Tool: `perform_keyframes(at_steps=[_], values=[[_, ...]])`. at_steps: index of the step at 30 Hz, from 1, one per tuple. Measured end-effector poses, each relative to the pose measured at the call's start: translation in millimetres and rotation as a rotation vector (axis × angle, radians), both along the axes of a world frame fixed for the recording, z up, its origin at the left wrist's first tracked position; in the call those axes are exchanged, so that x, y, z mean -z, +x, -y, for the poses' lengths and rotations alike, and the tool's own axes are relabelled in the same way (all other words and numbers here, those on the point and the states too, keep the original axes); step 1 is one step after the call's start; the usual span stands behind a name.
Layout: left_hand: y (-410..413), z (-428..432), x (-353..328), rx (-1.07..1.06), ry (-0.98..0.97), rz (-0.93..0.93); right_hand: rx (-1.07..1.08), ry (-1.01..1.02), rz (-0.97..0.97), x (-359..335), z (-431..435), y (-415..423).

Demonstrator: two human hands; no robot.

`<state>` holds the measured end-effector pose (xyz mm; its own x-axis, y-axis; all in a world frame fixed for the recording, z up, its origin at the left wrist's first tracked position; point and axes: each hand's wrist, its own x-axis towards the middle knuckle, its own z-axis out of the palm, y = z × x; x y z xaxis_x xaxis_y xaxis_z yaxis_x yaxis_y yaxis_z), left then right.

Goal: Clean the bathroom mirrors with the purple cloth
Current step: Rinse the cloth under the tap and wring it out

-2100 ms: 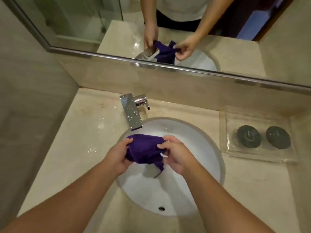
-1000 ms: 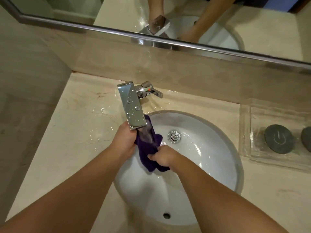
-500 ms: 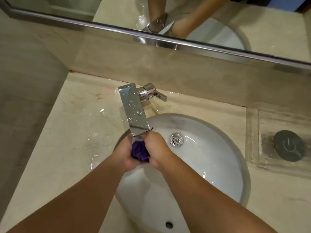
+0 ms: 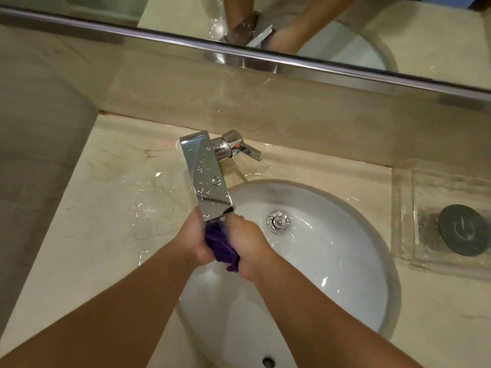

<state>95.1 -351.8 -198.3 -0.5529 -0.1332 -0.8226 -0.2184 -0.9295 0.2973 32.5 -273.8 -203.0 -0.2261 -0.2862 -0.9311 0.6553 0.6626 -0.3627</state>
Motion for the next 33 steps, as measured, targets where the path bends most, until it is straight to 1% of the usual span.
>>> perform_keyframes(at_steps=[2, 3, 4, 5, 6, 7, 9, 11, 12, 14, 16, 17, 18, 21, 23, 25, 26, 27, 28, 29, 31, 32, 33], values=[[-7, -10, -3, 0.11, -0.144, 0.004, 0.169, 0.046, -0.124, 10, -3, -14], [-10, -17, -5, 0.152, -0.211, 0.054, 0.277, 0.1, -0.176, 13, -5, -23], [-12, -22, -6, 0.193, -0.255, 0.097, 0.379, 0.141, -0.162, 16, -8, -30], [-13, -25, -7, 0.239, -0.289, 0.124, 0.469, 0.127, -0.087, 18, -13, -37], [-12, -26, -4, 0.271, -0.329, 0.135, 0.54, 0.067, 0.01, 18, -16, -41], [-11, -26, -3, 0.28, -0.378, 0.151, 0.561, -0.007, 0.092, 18, -20, -45], [-7, -24, -2, 0.247, -0.465, 0.167, 0.474, -0.176, 0.164, 15, -31, -50], [-4, -20, -3, 0.224, -0.534, 0.222, 0.345, -0.296, 0.16, 12, -41, -52], [-2, -17, -2, 0.228, -0.554, 0.27, 0.277, -0.323, 0.141, 11, -45, -51], [2, -11, 1, 0.25, -0.591, 0.36, 0.272, -0.235, 0.029, 14, -54, -52], [4, -7, -4, 0.3, -0.615, 0.354, 0.422, -0.112, -0.016, 18, -59, -56], [5, -8, -7, 0.311, -0.606, 0.345, 0.482, -0.094, -0.012, 16, -59, -56], [5, -10, -9, 0.285, -0.566, 0.337, 0.484, -0.104, -0.018, 12, -56, -53], [0, -16, -6, 0.202, -0.392, 0.265, 0.288, -0.242, -0.085, -2, -34, -32], [1, -13, -7, 0.151, -0.199, 0.187, 0.219, -0.329, -0.091, -12, -18, -9], [2, -9, -8, 0.082, -0.013, 0.056, 0.266, -0.367, -0.032, -15, -7, 8], [1, -8, -10, 0.043, 0.029, 0.001, 0.308, -0.371, -0.003, -14, -3, 11], [1, -8, -10, -0.001, 0.025, -0.033, 0.337, -0.372, -0.008, -11, 0, 10], [0, -10, -9, -0.046, -0.006, -0.049, 0.337, -0.343, -0.058, -6, 3, 5], [-1, -13, -8, -0.071, -0.07, -0.034, 0.309, -0.285, -0.152, 0, 5, -3], [-4, -23, -6, -0.062, -0.216, 0.019, 0.25, -0.091, -0.346, 12, 6, -16], [-4, -29, -5, -0.052, -0.253, 0.037, 0.263, 0.008, -0.4, 13, 6, -20], [-5, -32, -6, -0.042, -0.264, 0.049, 0.288, 0.046, -0.413, 13, 7, -20]])
